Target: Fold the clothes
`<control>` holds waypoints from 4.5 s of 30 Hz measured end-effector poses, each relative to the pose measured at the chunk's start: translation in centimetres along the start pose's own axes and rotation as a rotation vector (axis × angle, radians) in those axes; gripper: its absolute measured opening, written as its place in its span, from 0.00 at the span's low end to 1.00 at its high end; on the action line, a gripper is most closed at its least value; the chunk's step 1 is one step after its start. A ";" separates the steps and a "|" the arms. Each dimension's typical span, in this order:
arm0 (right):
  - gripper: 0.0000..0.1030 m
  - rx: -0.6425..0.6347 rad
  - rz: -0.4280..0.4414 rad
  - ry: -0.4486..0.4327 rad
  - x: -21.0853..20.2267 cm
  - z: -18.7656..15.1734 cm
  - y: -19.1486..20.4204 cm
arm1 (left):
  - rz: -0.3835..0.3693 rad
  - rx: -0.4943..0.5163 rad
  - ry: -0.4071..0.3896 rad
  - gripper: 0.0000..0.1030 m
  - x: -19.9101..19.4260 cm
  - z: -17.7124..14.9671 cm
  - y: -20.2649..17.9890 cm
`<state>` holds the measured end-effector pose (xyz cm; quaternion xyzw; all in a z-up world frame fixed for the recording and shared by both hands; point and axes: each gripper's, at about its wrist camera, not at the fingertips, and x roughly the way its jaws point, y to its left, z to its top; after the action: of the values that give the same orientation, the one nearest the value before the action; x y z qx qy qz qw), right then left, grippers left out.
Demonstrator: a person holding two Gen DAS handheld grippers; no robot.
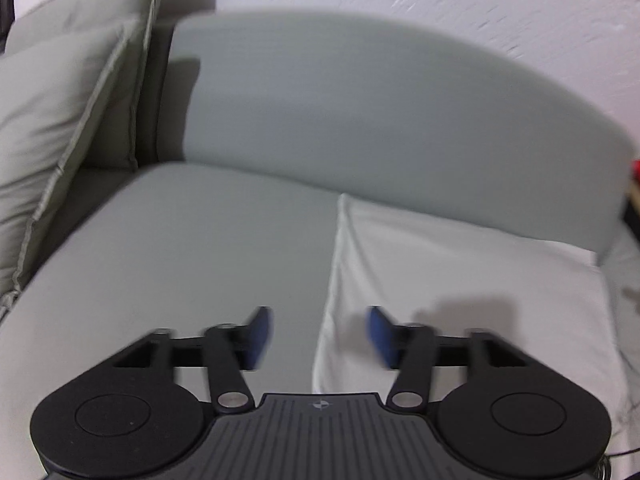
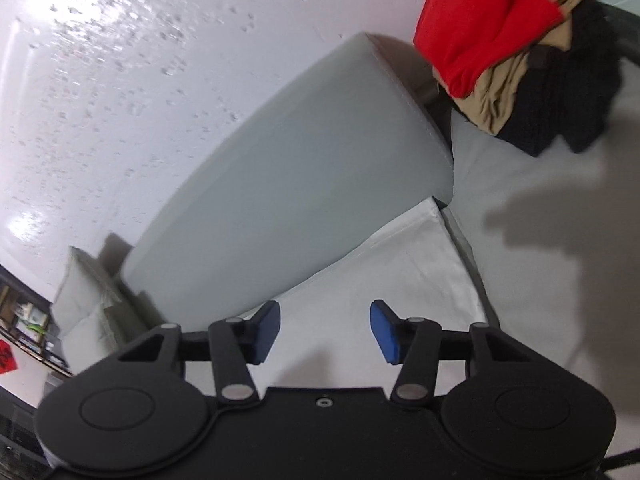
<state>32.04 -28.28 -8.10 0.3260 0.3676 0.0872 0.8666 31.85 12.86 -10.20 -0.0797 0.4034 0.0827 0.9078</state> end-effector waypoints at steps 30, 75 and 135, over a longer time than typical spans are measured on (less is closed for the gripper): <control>0.12 -0.048 -0.135 0.041 20.6 5.6 -9.4 | -0.137 -0.072 0.055 0.45 18.0 9.0 0.7; 0.05 0.087 -0.172 -0.020 -11.6 -17.8 -7.0 | -0.051 -0.088 -0.034 0.03 -15.7 -15.5 6.2; 0.33 -0.306 -0.255 0.220 -14.4 -27.6 0.5 | -0.124 0.454 0.048 0.38 -15.5 -23.3 -5.7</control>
<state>2.64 -19.76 -13.69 0.1302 0.4806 0.0664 0.8647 6.05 1.03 -13.62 0.1001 0.4277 -0.0681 0.8958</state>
